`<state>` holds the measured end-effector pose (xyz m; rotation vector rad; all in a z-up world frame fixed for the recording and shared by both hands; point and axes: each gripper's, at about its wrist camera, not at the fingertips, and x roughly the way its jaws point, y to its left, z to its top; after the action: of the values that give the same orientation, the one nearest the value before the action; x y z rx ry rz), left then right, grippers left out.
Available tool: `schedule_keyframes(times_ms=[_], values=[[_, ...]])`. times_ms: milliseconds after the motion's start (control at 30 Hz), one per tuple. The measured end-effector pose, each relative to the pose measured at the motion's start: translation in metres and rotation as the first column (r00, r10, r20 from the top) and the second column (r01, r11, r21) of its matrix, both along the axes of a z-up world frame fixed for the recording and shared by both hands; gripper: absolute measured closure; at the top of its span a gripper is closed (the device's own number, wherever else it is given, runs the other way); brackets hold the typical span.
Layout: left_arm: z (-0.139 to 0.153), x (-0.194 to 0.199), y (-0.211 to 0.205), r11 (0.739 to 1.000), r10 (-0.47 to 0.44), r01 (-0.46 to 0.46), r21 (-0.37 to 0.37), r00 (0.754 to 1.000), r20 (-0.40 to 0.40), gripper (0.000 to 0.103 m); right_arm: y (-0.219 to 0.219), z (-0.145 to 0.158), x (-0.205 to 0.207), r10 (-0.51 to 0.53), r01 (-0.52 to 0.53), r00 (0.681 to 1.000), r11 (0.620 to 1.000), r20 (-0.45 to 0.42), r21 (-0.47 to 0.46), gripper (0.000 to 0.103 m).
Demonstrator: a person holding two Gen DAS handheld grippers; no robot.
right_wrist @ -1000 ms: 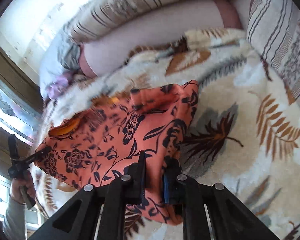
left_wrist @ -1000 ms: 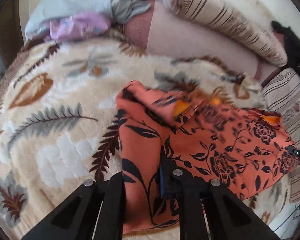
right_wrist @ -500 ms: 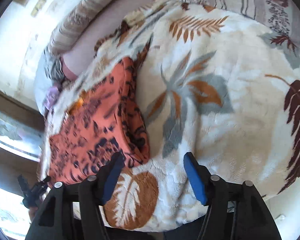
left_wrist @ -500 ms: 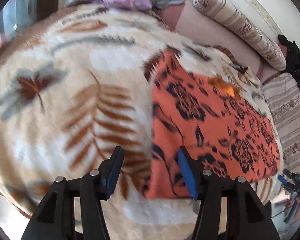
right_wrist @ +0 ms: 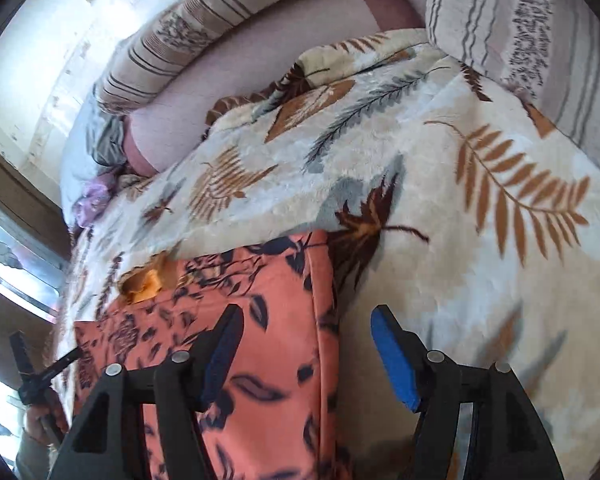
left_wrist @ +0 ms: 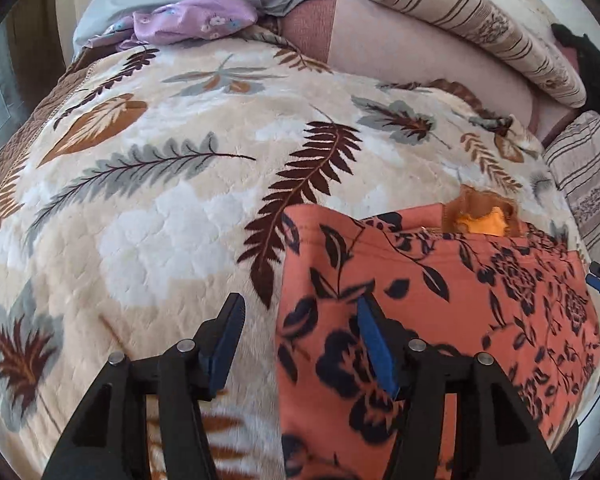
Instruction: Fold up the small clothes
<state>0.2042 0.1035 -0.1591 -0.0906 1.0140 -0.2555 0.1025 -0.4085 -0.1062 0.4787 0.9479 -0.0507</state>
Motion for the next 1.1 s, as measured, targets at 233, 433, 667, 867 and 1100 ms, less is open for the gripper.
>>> schedule_keyframes(times_ms=[233, 433, 667, 867, 1100], values=[[-0.005, 0.019, -0.007, 0.999, -0.037, 0.037, 0.007, 0.999, -0.009, 0.093, 0.021, 0.003, 0.012, 0.063, -0.073, 0.996, 0.981, -0.062, -0.178, 0.095], [0.044, 0.003, -0.012, 0.998, -0.062, 0.057, 0.036, 0.984, 0.166, 0.097, 0.036, 0.061, 0.008, 0.124, -0.102, 0.991, 0.944, 0.048, -0.315, 0.097], [-0.023, 0.054, -0.005, 0.999, 0.026, -0.026, 0.032, 0.999, -0.022, 0.087, 0.009, -0.011, 0.06, 0.053, -0.076, 0.994, 0.969, -0.1, -0.233, 0.094], [0.015, 0.035, 0.018, 0.991, 0.11, -0.114, 0.069, 0.992, 0.063, 0.048, -0.004, -0.016, 0.036, -0.036, 0.021, 0.996, 0.986, -0.087, -0.163, 0.037], [0.081, -0.064, 0.011, 0.996, 0.085, -0.082, -0.024, 0.973, 0.215, 0.028, 0.018, 0.064, -0.043, 0.015, -0.036, 0.986, 0.992, 0.165, 0.121, 0.027]])
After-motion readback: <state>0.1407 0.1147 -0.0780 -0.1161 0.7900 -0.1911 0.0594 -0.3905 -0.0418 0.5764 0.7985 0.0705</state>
